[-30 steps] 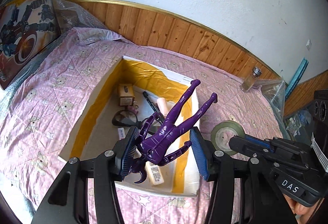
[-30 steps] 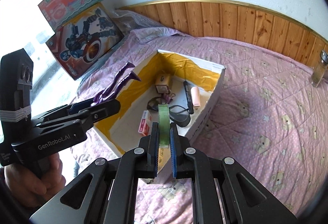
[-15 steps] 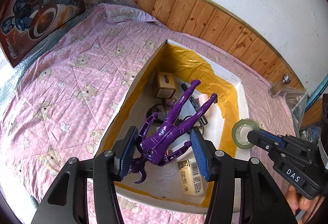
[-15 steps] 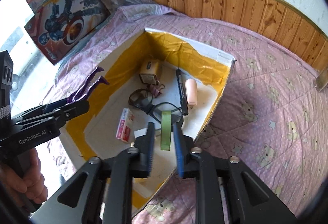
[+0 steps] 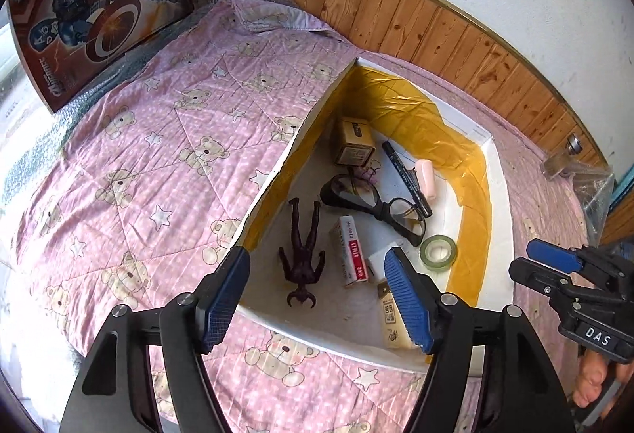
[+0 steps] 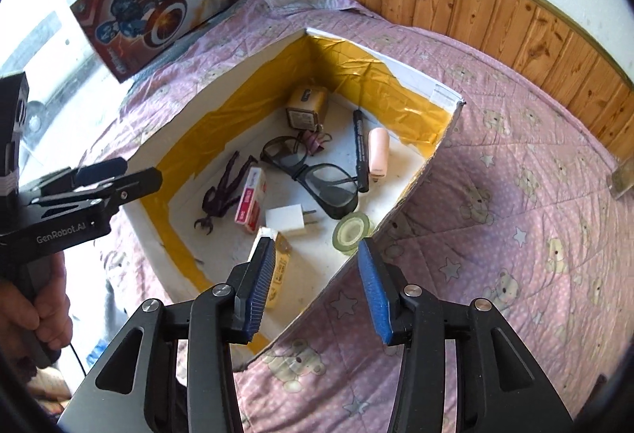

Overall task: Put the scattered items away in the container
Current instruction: 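Open the left tool to drop the purple toy while the right tool drops the green tape into the box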

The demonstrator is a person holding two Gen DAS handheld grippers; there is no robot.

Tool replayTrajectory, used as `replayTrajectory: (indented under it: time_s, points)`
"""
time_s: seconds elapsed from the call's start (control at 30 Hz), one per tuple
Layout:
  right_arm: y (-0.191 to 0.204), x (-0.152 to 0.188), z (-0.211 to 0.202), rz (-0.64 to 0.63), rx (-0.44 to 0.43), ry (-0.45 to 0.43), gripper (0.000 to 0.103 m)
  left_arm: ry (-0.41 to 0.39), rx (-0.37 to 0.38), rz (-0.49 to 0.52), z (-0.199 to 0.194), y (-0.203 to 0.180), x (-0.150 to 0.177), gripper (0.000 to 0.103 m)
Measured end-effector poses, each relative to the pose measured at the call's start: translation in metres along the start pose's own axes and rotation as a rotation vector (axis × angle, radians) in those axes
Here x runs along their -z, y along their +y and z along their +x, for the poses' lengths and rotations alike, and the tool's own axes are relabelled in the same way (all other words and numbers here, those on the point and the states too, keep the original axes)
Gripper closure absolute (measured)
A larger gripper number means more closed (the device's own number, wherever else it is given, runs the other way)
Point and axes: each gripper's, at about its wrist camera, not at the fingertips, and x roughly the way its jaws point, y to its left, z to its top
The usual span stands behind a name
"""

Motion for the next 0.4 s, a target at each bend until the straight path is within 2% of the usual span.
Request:
replayTrajectory:
  time_s: [0.07, 0.2, 0.33, 0.4]
  points:
    - [0.01, 0.002, -0.002, -0.022, -0.005, 0.021, 0.056, -0.011, -0.029, 0.033, -0.005, -0.008, 0.002, 0.031]
    - [0.013, 0.005, 0.0, 0.033, -0.074, 0.064, 0.056, -0.05, -0.051, 0.069, -0.018, -0.022, 0.002, 0.031]
    - [0.022, 0.004, -0.009, 0.059, -0.128, 0.039, 0.056, -0.075, -0.041, 0.075, -0.031, -0.028, 0.002, 0.031]
    - [0.028, 0.001, -0.016, 0.049, -0.128, 0.024, 0.056, -0.081, -0.035, 0.074, -0.035, -0.028, 0.003, 0.031]
